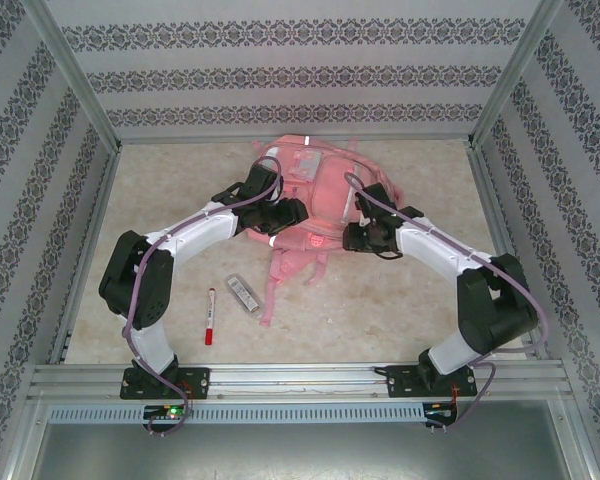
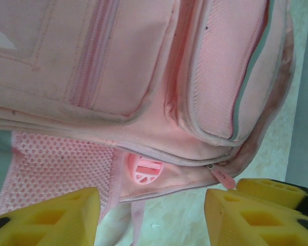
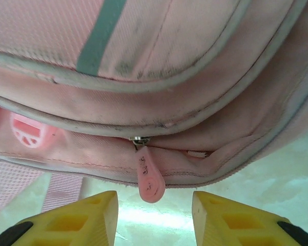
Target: Pack the student bag
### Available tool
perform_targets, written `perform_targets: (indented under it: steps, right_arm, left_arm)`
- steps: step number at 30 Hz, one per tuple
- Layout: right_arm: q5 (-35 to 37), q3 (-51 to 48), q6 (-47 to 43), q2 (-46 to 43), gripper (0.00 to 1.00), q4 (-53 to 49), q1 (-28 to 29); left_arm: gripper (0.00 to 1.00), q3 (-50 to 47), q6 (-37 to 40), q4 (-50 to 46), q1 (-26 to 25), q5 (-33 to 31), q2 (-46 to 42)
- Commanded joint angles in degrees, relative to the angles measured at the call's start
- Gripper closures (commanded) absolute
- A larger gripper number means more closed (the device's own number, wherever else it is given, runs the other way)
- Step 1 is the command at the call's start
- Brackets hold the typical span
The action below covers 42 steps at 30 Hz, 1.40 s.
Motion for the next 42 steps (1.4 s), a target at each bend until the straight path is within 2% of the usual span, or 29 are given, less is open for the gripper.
perform_targets:
  steps: [1, 11, 21, 29, 37, 42]
  right_arm:
    - [0.6, 2.0, -1.5, 2.7, 0.58, -1.6, 1.3]
    - [-0.7, 4.3, -1.7, 4.8, 0.64, -2.2, 1.7]
    - [-1.5, 8.0, -2.6, 3.3, 0.62, -7.9, -0.5]
    - [0.1, 8.5, -3.2, 4.8, 0.54, -8.1, -1.2]
    - [-1.1, 9.2, -7.2, 9.4, 0.58, -5.0, -1.4]
    - [-1.1, 11.2, -11.9, 8.8, 0.60, -8.5, -1.6]
  left_arm:
    - [0.45, -0.1, -1.8, 3.0, -1.1, 0.0, 1.0]
    - [0.45, -0.7, -2.3, 3.8, -1.3, 0.3, 1.5]
    - [0.44, -0.7, -2.2, 4.2, -1.3, 0.0, 1.7]
    - [0.44, -1.5, -3.5, 5.3, -1.3, -1.4, 2.4]
    - [0.44, -1.8, -4.8, 6.8, -1.3, -1.6, 3.9]
    - [0.44, -2.0, -5.2, 7.4, -1.3, -1.5, 4.7]
